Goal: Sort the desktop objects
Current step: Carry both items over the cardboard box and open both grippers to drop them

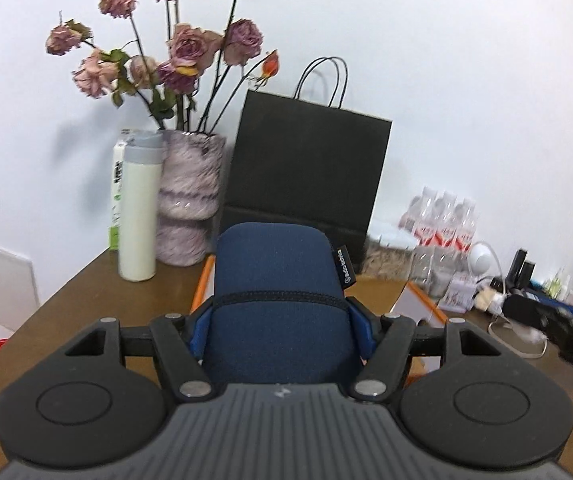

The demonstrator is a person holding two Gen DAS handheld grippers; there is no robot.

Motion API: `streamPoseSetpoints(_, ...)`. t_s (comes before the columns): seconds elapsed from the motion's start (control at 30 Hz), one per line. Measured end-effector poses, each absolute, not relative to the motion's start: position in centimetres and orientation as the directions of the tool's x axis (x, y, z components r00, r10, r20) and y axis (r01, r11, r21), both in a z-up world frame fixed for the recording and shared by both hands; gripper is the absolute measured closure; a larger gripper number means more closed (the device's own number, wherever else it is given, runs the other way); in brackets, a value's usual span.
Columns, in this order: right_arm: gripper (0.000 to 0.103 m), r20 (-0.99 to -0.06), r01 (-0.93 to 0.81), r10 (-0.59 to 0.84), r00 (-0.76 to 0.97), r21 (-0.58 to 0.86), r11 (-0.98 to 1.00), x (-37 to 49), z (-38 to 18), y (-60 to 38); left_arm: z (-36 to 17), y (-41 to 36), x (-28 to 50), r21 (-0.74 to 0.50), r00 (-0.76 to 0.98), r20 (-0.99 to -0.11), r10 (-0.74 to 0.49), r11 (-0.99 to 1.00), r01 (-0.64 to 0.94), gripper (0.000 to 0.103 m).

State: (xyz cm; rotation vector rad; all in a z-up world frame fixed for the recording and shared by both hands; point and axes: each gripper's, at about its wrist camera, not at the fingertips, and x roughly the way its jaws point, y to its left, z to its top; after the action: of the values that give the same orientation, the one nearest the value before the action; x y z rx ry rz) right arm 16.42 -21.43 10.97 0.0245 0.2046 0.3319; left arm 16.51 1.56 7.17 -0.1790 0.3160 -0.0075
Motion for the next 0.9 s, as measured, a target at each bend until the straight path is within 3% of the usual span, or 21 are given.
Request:
streamPoseSetpoints(0.17, 0.083, -0.151, -0.316, 0.326, 0.933, 0.087, 0.945, 19.9, 12.7, -21.3, 7.6, 0.6, 19.5, -0.205, 0.957, -0.283, -0.054, 0.979, -0.005, 0.036)
streamPoseSetpoints(0.3, 0.083, -0.174, -0.314, 0.329, 0.928, 0.106, 0.943, 23.5, 12.7, -21.4, 7.3, -0.1, 22.6, -0.211, 0.957, -0.284, -0.058, 0.977, -0.004, 0.036)
streamPoseSetpoints(0.57, 0.083, -0.316, -0.284, 0.284, 0.905, 0.049, 0.958, 30.8, 10.5, -20.5, 6.5, -0.2, 28.6, -0.194, 0.946, -0.324, -0.031, 0.98, -0.034, 0.036)
streamPoseSetpoints(0.9, 0.083, -0.524, -0.298, 0.282, 0.804, 0.054, 0.953, 36.0, 5.4, -18.9, 2.0, -0.1, 33.2, -0.13, 0.867, -0.499, 0.017, 0.987, -0.094, 0.036)
